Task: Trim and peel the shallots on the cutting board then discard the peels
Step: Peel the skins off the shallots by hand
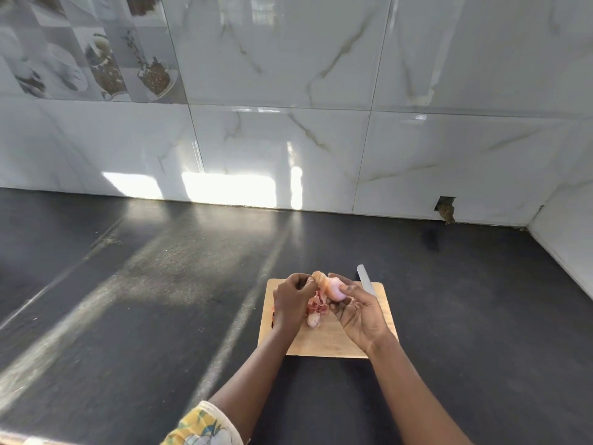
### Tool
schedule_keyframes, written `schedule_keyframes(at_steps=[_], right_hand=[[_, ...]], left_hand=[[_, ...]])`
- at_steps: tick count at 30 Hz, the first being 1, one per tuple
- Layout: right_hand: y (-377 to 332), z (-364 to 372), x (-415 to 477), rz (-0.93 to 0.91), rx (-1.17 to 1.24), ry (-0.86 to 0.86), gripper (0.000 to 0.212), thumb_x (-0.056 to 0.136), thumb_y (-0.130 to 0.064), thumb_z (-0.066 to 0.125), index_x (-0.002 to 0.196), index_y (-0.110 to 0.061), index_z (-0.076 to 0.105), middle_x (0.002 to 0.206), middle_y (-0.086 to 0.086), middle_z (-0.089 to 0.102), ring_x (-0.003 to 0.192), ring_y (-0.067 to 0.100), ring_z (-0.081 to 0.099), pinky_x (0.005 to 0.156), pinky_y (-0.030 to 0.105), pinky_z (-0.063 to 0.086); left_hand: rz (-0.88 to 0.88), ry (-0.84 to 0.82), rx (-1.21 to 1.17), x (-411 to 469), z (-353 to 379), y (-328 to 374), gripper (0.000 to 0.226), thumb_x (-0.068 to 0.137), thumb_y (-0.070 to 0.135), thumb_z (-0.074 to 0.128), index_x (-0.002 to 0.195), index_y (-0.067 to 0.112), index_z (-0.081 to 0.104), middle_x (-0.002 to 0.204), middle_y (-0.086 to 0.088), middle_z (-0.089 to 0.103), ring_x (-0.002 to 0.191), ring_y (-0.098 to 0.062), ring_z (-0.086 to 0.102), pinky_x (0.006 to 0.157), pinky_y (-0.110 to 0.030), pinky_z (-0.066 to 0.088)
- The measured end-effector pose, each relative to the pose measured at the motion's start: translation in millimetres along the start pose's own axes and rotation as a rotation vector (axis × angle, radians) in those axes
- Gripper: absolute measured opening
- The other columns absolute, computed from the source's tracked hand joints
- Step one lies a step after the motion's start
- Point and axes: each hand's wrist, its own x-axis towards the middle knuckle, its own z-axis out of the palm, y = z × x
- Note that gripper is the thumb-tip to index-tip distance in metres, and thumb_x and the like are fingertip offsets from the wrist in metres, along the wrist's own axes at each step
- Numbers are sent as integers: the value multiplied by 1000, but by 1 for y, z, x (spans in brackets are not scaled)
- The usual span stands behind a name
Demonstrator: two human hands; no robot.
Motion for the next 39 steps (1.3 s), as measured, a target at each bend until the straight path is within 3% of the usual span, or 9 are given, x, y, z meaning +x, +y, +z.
schedule_keyframes(at_steps=[4, 8, 10, 13, 18, 25, 31, 35, 39], right_hand=[[0, 0, 0, -13, 9, 37, 22, 88, -5, 50, 107, 1, 59, 92, 17, 66, 74, 23, 64, 62, 27, 56], [0, -1, -1, -41, 3, 46, 20, 87, -5, 50, 106, 0, 56, 83, 12, 67, 72, 18, 65, 62, 26, 56], [0, 1, -3, -54, 5, 31, 28, 81, -5, 52, 108, 1, 55, 82, 11, 68, 72, 17, 65, 62, 25, 55], [1, 1, -4, -74, 10, 27, 30, 74, -10, 60, 103, -1, 57, 86, 13, 68, 72, 18, 66, 63, 24, 56], [3, 4, -7, -90, -40, 19, 20, 84, -3, 58, 104, -3, 57, 87, 10, 68, 72, 16, 68, 62, 22, 55], [2, 4, -9, -44, -59, 74, 14, 80, -20, 57, 85, -11, 66, 77, 12, 67, 61, 19, 60, 57, 26, 51], [-2, 9, -15, -30, 12, 81, 21, 91, -16, 49, 79, -15, 67, 77, 11, 64, 57, 16, 58, 51, 23, 48], [-1, 9, -13, -29, -27, 96, 6, 89, -10, 58, 85, -9, 62, 78, 9, 63, 53, 12, 59, 47, 19, 48], [1, 7, -9, -14, -19, 134, 5, 89, -11, 57, 88, -7, 60, 76, 11, 64, 54, 13, 60, 46, 21, 48]], left_hand=[[-36, -151, -237, -4, 1, 0, 28, 74, 45, 61, 79, 19, 70, 82, -4, 72, 83, -22, 70, 82, -44, 55], [58, -238, -171, -8, 0, 4, 28, 75, 27, 76, 101, 22, 67, 93, 6, 71, 89, -5, 65, 79, -19, 52], [92, -216, -127, -10, 2, 5, 23, 74, 21, 76, 96, 19, 71, 94, 3, 72, 85, -2, 65, 74, -15, 50], [138, -175, -106, -11, 3, 4, 5, 79, 15, 71, 83, 16, 74, 88, 1, 73, 80, -5, 65, 74, -22, 51], [112, -78, -25, -7, 4, 0, 8, 83, 16, 66, 77, 19, 70, 76, 1, 72, 76, -16, 66, 74, -33, 51], [61, 10, 30, -3, 4, -5, 14, 93, 21, 51, 89, 15, 63, 81, -3, 71, 76, -17, 67, 73, -34, 52], [26, 58, -5, -1, 1, -7, 14, 93, 21, 52, 88, 13, 63, 73, -5, 70, 69, -18, 65, 69, -34, 52], [15, 97, 1, -3, 1, -5, 14, 93, 20, 52, 88, 11, 63, 61, 4, 62, 55, -5, 58, 60, -25, 47], [12, 128, 14, -3, 0, -2, 14, 93, 19, 51, 88, 11, 61, 68, 4, 61, 64, -14, 56, 68, -33, 47]])
